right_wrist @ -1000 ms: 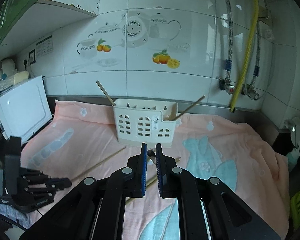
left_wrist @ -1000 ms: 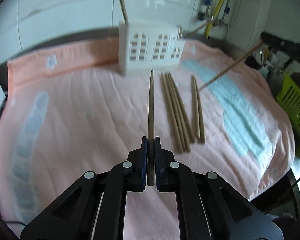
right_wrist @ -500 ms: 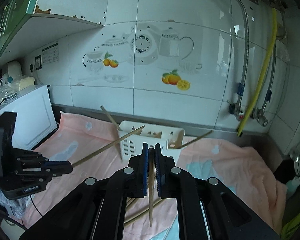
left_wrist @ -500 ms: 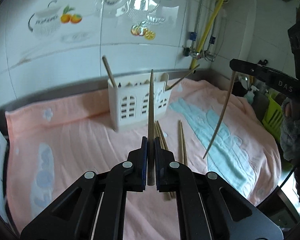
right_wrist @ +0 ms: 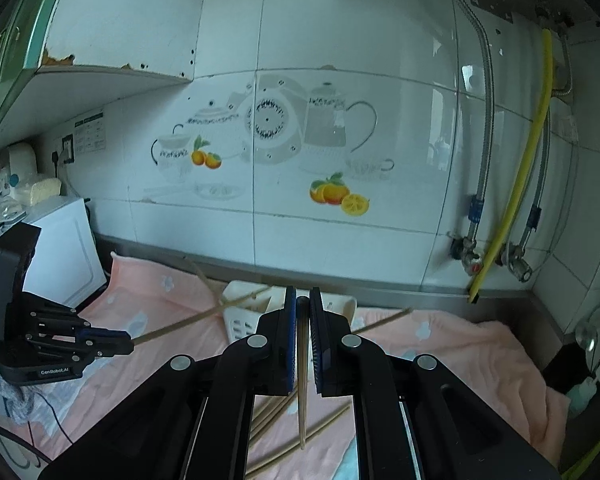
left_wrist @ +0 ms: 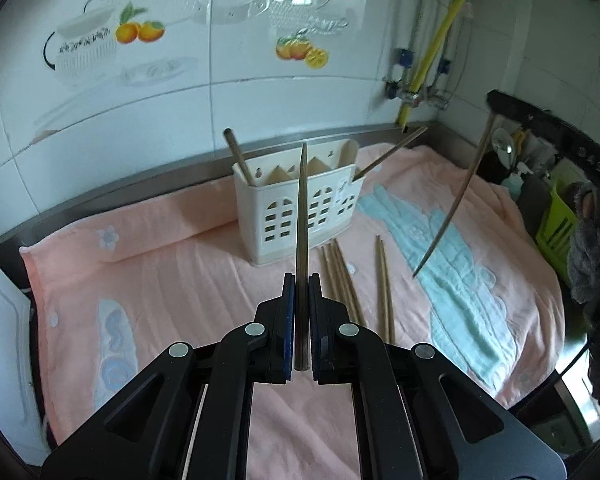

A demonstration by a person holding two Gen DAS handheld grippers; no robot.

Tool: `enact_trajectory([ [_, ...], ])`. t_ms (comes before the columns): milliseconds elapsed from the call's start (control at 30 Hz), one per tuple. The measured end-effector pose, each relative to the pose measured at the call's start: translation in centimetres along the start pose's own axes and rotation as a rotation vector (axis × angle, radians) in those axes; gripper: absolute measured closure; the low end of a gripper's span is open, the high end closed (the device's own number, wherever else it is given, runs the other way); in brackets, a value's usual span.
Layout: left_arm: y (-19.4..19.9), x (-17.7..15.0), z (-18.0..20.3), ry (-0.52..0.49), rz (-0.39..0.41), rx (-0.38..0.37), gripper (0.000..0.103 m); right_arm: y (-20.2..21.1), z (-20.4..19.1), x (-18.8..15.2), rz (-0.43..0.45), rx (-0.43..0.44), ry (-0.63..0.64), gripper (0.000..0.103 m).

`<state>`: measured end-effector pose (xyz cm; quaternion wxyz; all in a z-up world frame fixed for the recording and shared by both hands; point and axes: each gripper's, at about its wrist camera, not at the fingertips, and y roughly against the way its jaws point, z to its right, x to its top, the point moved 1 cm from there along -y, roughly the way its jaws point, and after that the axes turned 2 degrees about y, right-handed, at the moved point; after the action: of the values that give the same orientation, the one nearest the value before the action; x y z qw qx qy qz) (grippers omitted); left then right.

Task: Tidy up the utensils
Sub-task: 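Lift both held chopsticks up toward the white holder, then open right tool over the holder while left tool lowers and releases its chopstick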

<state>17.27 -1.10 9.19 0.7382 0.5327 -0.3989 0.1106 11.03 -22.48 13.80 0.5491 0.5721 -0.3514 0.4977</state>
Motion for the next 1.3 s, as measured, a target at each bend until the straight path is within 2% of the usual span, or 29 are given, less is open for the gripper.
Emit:
enact_trajectory([
  [100, 0.1, 1.3, -0.5, -0.005, -0.032, 0.039, 0.098, -0.1, 0.3, 0.9, 0.021, -0.008, 0.009, 0.096],
  [300, 0.4, 3.3, -1.1, 0.008, -0.048, 0.048, 0.098, -1.0, 1.2, 3.1, 0.062, -0.027, 0.013, 0.096],
  [567, 0.5, 6.6, -0.8, 0.033, 0.005, 0.051, 0.098, -1.9, 2.6, 6.2, 0.177, -0.062, -0.03, 0.096],
  [833, -1.9, 7.5, -1.5, 0.081, -0.013, 0.035, 0.098, -4.0, 2.3, 7.0, 0.269, -0.102, -0.01, 0.096],
  [1033, -3.1, 7.9, -2.0, 0.109, -0.01, 0.037, 0.097, -7.4, 2.8, 6.3, 0.261, -0.096, -0.025, 0.096],
  [1300, -3.3, 7.5, -2.6, 0.117, 0.018, 0.022, 0.097, -11.6, 3.7, 3.6, 0.143, -0.059, -0.081, 0.096],
])
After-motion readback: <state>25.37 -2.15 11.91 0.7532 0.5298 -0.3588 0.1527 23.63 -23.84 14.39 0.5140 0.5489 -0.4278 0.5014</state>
